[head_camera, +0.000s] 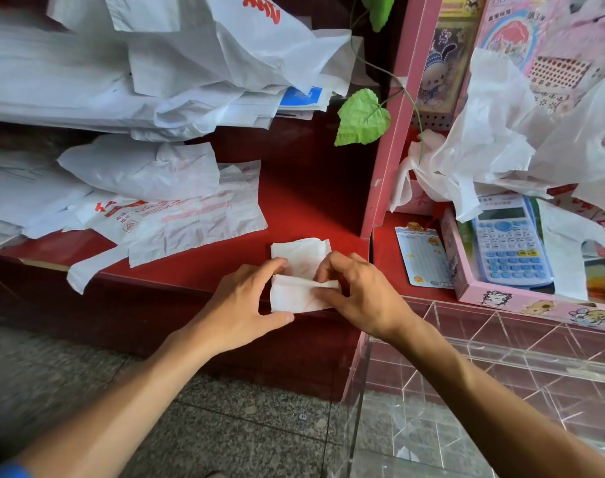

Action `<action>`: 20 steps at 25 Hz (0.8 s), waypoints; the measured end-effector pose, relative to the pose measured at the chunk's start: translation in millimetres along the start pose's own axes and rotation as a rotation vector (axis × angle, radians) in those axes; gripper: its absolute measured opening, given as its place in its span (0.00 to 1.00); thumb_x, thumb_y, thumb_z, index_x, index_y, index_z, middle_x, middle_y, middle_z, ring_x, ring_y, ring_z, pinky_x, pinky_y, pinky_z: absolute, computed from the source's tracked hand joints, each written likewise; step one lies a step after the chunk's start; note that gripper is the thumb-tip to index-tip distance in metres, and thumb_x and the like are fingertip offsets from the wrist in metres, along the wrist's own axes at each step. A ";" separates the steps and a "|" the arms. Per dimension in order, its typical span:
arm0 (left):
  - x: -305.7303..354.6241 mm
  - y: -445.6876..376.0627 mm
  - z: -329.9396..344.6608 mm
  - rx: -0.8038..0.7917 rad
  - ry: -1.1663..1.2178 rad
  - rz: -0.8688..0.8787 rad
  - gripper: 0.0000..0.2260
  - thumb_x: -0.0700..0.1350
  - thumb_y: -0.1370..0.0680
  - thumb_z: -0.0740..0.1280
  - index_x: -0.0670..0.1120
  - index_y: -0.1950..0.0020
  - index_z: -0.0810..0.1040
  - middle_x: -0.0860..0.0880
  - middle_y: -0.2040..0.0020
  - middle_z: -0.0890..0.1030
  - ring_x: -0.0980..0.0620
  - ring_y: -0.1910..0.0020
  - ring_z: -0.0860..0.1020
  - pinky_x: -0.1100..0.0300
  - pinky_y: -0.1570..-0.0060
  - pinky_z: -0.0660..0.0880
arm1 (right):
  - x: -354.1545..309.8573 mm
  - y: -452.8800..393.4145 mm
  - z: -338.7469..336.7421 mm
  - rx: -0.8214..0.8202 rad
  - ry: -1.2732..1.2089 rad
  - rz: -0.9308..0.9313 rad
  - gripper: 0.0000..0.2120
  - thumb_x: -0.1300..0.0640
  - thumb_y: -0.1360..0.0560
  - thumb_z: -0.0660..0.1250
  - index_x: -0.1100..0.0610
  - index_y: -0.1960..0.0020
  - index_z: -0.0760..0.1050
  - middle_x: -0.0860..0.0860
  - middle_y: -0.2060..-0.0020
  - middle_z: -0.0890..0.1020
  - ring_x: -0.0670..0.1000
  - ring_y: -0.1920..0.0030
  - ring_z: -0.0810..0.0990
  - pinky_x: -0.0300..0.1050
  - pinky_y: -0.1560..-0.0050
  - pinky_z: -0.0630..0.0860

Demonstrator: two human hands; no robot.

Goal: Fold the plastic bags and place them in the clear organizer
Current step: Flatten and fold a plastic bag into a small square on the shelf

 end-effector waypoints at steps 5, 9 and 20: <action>0.2 -8.0 0.7 0.085 -0.078 0.049 0.41 0.63 0.35 0.74 0.52 0.26 0.67 0.52 0.30 0.73 0.49 0.31 0.69 0.50 0.32 0.64 | -7.0 8.4 11.0 -0.351 -0.016 -0.006 0.42 0.52 0.31 0.77 0.47 0.25 0.57 0.42 0.42 0.81 0.44 0.42 0.78 0.31 0.37 0.62; 5.6 -6.3 2.3 0.162 -0.220 0.189 0.30 0.55 0.32 0.74 0.54 0.31 0.71 0.57 0.39 0.78 0.51 0.42 0.73 0.50 0.42 0.70 | 3.8 6.8 13.9 -0.369 0.276 0.008 0.49 0.38 0.31 0.74 0.45 0.21 0.48 0.47 0.25 0.66 0.48 0.25 0.61 0.45 0.24 0.49; -7.0 -5.6 2.9 0.068 0.116 -0.078 0.41 0.53 0.28 0.75 0.60 0.21 0.54 0.63 0.32 0.70 0.55 0.30 0.63 0.54 0.28 0.59 | 4.9 1.2 10.9 -0.187 0.031 0.109 0.47 0.55 0.31 0.77 0.44 0.22 0.52 0.48 0.38 0.75 0.49 0.40 0.70 0.52 0.34 0.68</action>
Point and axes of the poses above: each hand's wrist, its own y-axis away from the middle knuckle, its own z-axis out of the palm, x = y × z, the point moved 5 cm from there along -y, towards the middle knuckle
